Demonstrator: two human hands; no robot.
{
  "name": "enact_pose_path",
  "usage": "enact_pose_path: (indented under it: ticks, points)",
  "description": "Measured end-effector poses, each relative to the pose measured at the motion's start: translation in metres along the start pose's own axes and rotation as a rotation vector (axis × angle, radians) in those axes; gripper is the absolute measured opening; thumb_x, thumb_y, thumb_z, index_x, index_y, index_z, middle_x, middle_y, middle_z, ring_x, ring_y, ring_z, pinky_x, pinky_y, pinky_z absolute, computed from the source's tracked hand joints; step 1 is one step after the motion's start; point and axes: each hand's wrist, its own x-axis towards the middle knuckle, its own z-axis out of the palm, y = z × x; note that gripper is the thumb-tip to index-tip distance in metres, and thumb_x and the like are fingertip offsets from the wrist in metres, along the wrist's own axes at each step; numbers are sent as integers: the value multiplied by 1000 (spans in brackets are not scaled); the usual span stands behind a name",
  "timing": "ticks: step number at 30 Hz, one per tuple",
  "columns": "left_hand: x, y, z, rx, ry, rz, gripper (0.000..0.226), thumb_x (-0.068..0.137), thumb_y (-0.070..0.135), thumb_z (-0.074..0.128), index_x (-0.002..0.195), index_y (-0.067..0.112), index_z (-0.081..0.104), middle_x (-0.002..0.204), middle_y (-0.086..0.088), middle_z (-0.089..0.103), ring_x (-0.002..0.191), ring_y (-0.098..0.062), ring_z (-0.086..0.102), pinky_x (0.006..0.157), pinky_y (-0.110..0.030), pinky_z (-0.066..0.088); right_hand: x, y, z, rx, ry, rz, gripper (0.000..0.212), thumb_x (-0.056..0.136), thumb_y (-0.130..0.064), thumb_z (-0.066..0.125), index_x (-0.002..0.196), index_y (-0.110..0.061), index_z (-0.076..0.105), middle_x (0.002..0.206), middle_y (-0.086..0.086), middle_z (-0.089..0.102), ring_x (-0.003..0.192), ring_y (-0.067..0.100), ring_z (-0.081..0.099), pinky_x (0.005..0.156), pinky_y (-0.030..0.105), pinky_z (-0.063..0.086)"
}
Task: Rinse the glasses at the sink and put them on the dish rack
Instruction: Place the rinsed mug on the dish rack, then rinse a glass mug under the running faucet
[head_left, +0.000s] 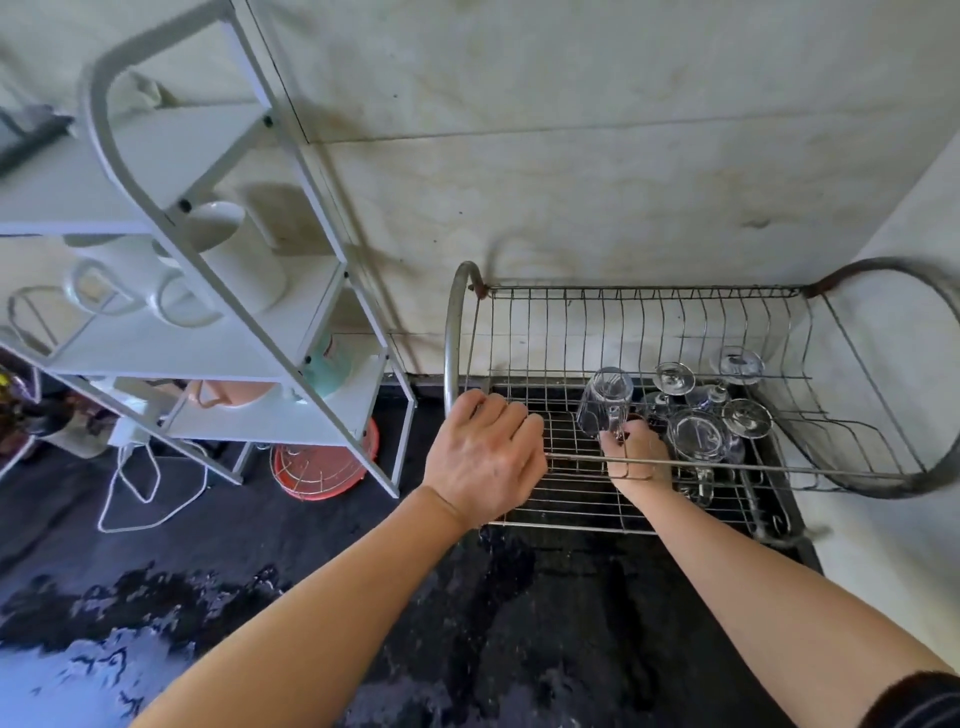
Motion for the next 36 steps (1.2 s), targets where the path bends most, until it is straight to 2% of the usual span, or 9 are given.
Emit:
enact_pose_path:
  ticks: [4, 7, 10, 12, 15, 17, 22, 32, 36]
  points:
    - [-3, 1, -19, -142, -56, 19, 21, 89, 19, 49, 98, 10, 66, 91, -3, 65, 82, -22, 61, 81, -36, 44, -41, -1, -5, -12, 57, -50, 42, 96, -33, 53, 133, -13, 49, 132, 12, 55, 114, 34, 56, 89, 38, 47]
    - [-26, -3, -42, -259, -15, -1, 21, 83, 13, 56, 100, 7, 66, 97, -7, 64, 87, -23, 59, 76, -36, 47, -77, -13, 0, -93, 17, -74, 35, 97, -36, 50, 128, -21, 57, 127, 3, 63, 109, 27, 61, 80, 33, 47]
    - [-76, -25, -69, -299, -92, -61, 19, 84, 15, 52, 95, 9, 66, 85, -3, 63, 72, -21, 59, 63, -34, 47, -120, -33, 12, -151, -29, -140, 24, 98, -34, 47, 107, -22, 65, 103, -2, 71, 95, 22, 64, 75, 33, 50]
    - [-116, -51, -88, -299, -192, -158, 23, 84, 19, 46, 90, 9, 65, 73, -2, 60, 60, -23, 58, 51, -32, 46, -150, -49, 32, -151, -64, -172, 21, 96, -37, 48, 99, -26, 66, 100, -5, 70, 92, 20, 64, 75, 32, 51]
    - [-176, -99, -118, -231, -285, -320, 18, 82, 19, 47, 84, 9, 61, 69, -5, 57, 56, -30, 57, 44, -30, 36, -196, -85, 74, -152, -114, -259, 18, 93, -40, 50, 93, -31, 65, 99, -7, 71, 90, 18, 65, 77, 34, 54]
    - [-215, -130, -140, -166, -307, -392, 11, 81, 17, 51, 85, 10, 59, 74, -6, 57, 62, -32, 58, 47, -32, 38, -226, -117, 107, -160, -148, -359, 20, 93, -41, 51, 96, -29, 67, 100, -7, 71, 93, 19, 65, 79, 36, 54]
    - [-297, -199, -196, -54, -376, -641, 21, 92, 23, 45, 104, 12, 58, 99, -5, 59, 88, -31, 60, 68, -41, 46, -295, -210, 181, -152, -258, -599, 21, 93, -40, 53, 103, -29, 68, 102, -8, 72, 98, 20, 64, 80, 33, 51]
    - [-446, -315, -279, 110, -373, -1068, 20, 93, 25, 43, 102, 14, 57, 102, -5, 58, 91, -30, 59, 73, -40, 47, -383, -388, 329, -198, -524, -912, 22, 90, -36, 56, 105, -24, 66, 100, -3, 71, 99, 25, 63, 85, 36, 50]
    - [-505, -357, -308, 118, -330, -1278, 22, 93, 24, 45, 106, 13, 58, 110, -8, 60, 96, -31, 60, 79, -40, 49, -420, -448, 395, -217, -662, -993, 21, 90, -38, 57, 106, -27, 65, 92, -11, 66, 98, 22, 61, 83, 33, 47]
